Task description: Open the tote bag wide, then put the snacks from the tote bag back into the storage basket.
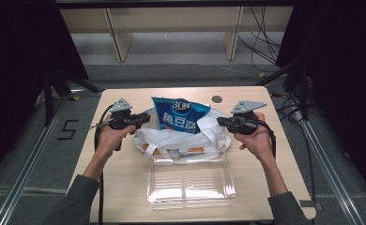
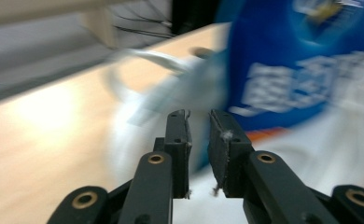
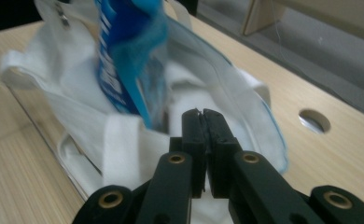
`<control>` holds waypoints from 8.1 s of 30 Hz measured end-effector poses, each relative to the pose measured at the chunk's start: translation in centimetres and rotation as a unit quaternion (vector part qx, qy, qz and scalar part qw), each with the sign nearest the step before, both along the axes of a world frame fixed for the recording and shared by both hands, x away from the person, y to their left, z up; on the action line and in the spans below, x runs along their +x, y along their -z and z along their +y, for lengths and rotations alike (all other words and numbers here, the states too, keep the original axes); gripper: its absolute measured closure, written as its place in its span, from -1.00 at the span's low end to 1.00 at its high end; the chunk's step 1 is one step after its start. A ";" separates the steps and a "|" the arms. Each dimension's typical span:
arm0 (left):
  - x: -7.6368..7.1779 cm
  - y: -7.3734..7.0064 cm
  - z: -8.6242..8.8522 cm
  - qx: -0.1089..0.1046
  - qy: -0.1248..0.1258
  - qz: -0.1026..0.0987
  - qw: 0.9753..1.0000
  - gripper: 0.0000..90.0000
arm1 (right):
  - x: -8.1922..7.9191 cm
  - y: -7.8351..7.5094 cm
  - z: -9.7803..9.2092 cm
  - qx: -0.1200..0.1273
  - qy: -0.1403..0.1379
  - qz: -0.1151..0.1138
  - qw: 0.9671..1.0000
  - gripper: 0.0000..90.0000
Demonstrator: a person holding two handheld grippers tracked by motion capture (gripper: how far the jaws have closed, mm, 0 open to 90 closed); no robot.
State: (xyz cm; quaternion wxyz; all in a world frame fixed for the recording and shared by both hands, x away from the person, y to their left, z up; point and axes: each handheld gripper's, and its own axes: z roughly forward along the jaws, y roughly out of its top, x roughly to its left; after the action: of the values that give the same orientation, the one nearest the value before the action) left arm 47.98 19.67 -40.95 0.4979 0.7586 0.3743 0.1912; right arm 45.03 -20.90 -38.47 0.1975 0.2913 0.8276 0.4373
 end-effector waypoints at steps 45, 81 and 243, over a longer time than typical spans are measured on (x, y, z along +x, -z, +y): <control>-5.5 1.8 1.3 -0.053 -0.012 0.052 0.997 -0.31 | 1.6 1.8 -0.8 0.016 0.051 0.051 0.997 -0.15; -14.9 7.7 1.8 0.045 -0.014 0.075 0.996 -0.50 | -0.8 -0.3 0.4 -0.002 0.038 0.038 0.999 -0.30; -15.2 8.6 2.8 0.060 -0.021 0.085 0.994 -0.49 | -3.0 -21.7 12.1 -0.174 -0.179 -0.034 0.968 1.00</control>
State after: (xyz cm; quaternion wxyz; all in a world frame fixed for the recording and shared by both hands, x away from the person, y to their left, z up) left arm 32.78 22.42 -49.59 0.4142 0.7924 0.4188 0.1586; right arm 42.07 -8.81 -16.77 0.1918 0.0850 0.9225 0.3241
